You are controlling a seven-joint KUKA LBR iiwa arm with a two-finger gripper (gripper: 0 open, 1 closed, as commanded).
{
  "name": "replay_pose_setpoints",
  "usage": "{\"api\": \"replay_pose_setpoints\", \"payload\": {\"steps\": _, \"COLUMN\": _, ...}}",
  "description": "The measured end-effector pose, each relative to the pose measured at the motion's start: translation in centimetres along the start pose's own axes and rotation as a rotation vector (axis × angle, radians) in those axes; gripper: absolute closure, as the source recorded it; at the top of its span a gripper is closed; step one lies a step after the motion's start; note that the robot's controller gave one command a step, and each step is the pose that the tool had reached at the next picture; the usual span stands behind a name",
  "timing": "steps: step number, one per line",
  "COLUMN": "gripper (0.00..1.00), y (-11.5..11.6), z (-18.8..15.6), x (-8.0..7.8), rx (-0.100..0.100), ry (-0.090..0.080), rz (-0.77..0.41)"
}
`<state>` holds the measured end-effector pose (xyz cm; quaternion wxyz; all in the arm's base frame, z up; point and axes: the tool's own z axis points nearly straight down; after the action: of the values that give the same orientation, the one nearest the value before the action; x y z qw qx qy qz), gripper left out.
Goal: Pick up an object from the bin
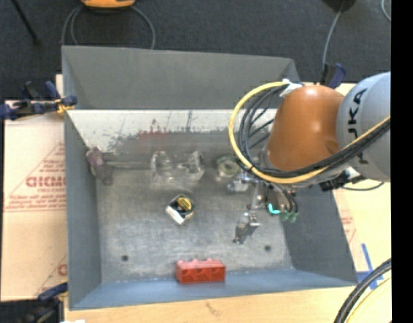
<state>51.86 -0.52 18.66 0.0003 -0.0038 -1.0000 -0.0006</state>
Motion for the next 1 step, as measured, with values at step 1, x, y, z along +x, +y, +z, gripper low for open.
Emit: {"api": "replay_pose_setpoints", "payload": {"steps": 1, "gripper": 0.0, "y": 5.41, "z": 9.09, "x": -4.78, "rx": 0.0, "ry": -0.001, "rz": -0.074}}
